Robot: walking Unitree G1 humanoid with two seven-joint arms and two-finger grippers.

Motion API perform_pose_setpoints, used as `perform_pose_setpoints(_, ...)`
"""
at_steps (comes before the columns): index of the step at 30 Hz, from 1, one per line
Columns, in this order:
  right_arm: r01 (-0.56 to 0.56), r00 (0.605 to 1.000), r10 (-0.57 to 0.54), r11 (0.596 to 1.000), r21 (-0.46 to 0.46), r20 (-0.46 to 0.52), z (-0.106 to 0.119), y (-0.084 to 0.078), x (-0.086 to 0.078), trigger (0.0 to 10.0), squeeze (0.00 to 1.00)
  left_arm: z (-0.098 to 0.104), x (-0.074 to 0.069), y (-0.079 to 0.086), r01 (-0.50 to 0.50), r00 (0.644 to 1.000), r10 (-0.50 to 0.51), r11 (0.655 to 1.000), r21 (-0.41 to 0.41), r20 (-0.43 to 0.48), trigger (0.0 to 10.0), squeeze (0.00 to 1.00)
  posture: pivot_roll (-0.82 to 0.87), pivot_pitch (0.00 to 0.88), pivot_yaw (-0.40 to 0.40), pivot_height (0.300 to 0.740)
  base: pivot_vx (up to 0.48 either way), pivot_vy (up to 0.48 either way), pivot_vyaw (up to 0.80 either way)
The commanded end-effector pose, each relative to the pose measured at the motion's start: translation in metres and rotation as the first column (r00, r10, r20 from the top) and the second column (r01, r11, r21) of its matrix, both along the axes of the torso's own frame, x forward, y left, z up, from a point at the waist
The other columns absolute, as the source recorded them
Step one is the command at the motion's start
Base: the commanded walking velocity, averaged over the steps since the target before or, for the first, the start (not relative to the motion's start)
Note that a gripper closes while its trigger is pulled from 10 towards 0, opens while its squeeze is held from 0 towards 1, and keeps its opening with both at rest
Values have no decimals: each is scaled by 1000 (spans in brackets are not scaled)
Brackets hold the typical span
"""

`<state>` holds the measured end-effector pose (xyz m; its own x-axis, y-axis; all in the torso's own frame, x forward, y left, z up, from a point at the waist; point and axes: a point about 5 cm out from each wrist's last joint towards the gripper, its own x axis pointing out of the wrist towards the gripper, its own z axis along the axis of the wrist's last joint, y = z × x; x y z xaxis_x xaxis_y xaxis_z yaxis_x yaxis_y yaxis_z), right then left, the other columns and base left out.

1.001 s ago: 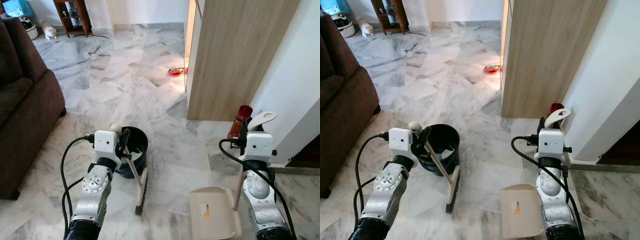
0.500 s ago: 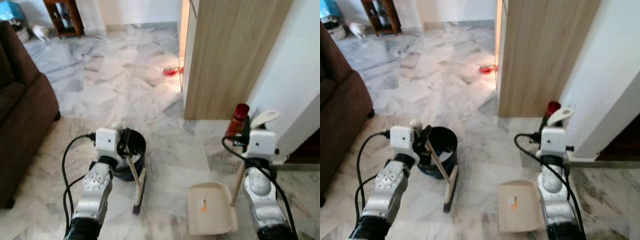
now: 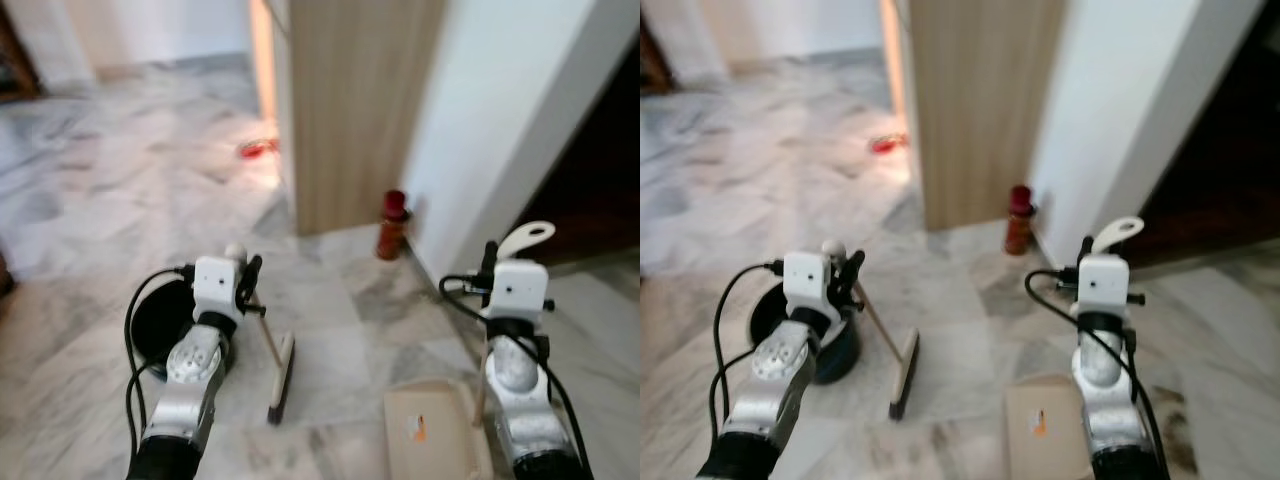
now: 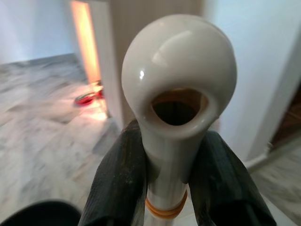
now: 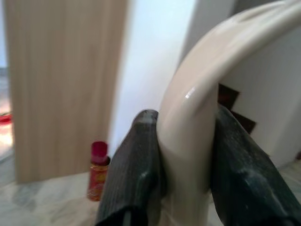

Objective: Sweep floor

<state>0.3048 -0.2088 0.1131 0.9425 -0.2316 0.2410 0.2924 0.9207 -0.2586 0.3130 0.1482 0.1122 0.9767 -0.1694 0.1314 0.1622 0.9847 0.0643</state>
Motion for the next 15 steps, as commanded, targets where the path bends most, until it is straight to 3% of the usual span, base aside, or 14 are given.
perform_pose_setpoints(1,0,1000,-1,1000,7,28,5,-1,1,10000,0,10,2,2,-6,999,6,1000,10,49,10000,0,-9,68,41,740,0,0,-788)
perform_pose_setpoints(15,1,1000,-1,1000,10,22,3,0,0,10000,0,10,3,3,-7,999,7,1000,6,53,10000,0,-6,51,44,740,0,0,-788)
